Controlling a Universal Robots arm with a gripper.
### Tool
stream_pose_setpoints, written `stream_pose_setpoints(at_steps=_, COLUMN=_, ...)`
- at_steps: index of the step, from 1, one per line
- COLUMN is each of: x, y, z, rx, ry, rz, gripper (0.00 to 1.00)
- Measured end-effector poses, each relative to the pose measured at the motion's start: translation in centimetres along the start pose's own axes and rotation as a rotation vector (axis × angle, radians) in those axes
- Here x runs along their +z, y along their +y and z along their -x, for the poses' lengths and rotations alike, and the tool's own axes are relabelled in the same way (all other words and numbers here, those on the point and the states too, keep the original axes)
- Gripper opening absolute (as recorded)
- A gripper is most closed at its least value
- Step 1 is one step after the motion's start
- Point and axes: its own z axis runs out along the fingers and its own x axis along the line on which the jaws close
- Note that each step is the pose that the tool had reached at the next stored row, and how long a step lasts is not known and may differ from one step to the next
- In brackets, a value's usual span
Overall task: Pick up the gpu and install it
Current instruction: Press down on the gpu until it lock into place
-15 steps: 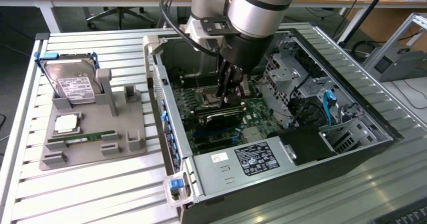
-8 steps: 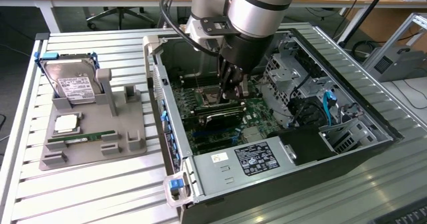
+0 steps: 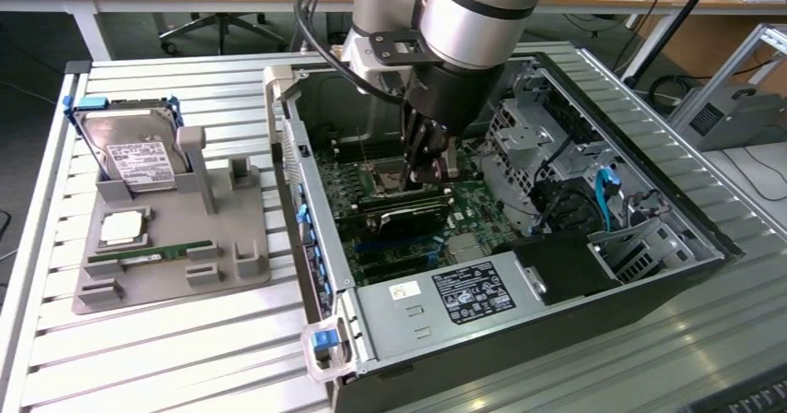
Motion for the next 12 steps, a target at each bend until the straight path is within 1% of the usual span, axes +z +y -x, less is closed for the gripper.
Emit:
stream_pose_setpoints(at_steps=4, x=0.12, y=-0.01, z=0.0, rx=0.0, ry=-0.0001, rz=-0.0001, gripper=0.11)
stream_pose_setpoints(at_steps=10, x=1.13, y=-0.01, z=-0.1, rx=-0.001, ry=0.0, rz=0.0, gripper=0.11)
stream_pose_setpoints(at_steps=12, x=1.29, y=-0.02, z=0.0, rx=-0.012, ry=0.0018, rz=0.0006, gripper=0.11)
